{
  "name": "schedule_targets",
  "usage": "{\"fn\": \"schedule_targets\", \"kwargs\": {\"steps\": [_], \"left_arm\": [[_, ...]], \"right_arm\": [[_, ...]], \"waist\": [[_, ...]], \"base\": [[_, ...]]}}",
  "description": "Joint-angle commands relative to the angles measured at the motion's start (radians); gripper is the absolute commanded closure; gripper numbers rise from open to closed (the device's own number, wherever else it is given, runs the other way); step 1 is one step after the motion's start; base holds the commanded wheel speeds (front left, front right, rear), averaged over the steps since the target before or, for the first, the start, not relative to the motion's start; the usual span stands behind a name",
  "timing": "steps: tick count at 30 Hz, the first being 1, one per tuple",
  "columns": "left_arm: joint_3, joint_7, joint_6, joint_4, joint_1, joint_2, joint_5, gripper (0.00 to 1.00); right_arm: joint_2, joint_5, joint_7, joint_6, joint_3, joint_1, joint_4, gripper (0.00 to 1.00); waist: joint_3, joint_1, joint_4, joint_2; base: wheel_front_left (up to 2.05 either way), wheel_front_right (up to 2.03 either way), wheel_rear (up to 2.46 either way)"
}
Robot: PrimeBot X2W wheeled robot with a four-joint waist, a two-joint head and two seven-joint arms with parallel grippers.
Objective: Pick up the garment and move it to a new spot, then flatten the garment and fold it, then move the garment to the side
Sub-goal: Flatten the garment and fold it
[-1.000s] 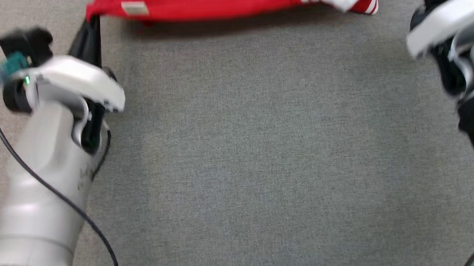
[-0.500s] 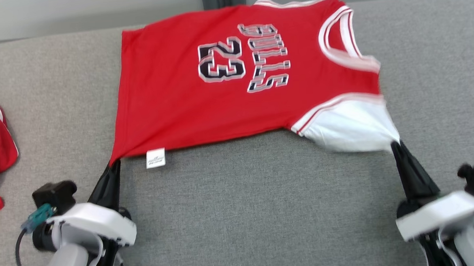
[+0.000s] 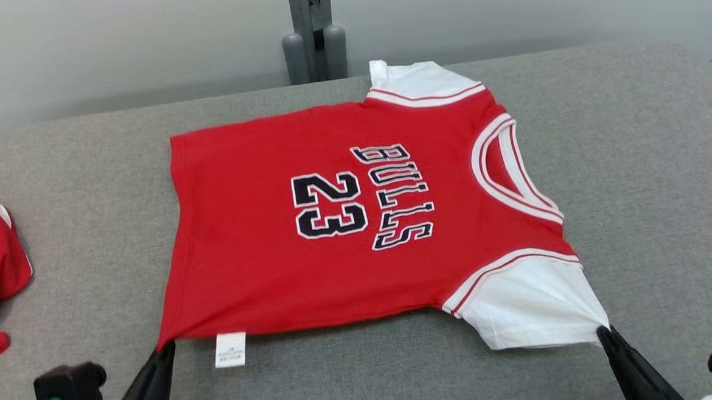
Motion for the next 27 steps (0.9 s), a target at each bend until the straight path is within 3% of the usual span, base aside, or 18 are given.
{"fn": "schedule_targets", "kwargs": {"steps": [1,8,16,27], "left_arm": [[0.004,0.008,0.016,-0.022,0.025,0.012,0.009,1.0],[0.015,0.049,0.09,-0.163,0.152,0.028,0.006,1.0],[0.017,0.091,0.106,-0.215,0.183,0.057,-0.002,1.0],[0.021,0.171,0.043,-0.258,0.07,0.13,-0.021,1.0]], "right_arm": [[0.008,-0.004,0.014,0.0,-0.014,0.014,-0.025,1.0],[0.041,-0.028,0.147,0.0,-0.065,0.118,-0.157,1.0],[0.065,-0.01,0.236,0.0,-0.099,0.128,-0.201,1.0],[0.069,0.35,0.234,0.0,-0.146,0.024,-0.181,1.0]], "waist": [[-0.009,0.0,-0.004,-0.0001],[-0.013,0.0,-0.002,-0.0001],[-0.003,0.0,-0.004,-0.0001],[0.043,0.0,0.024,-0.0001]], "base": [[0.0,0.0,0.0],[0.0,0.0,0.0],[0.0,0.0,0.0],[0.0,0.0,0.0]]}}
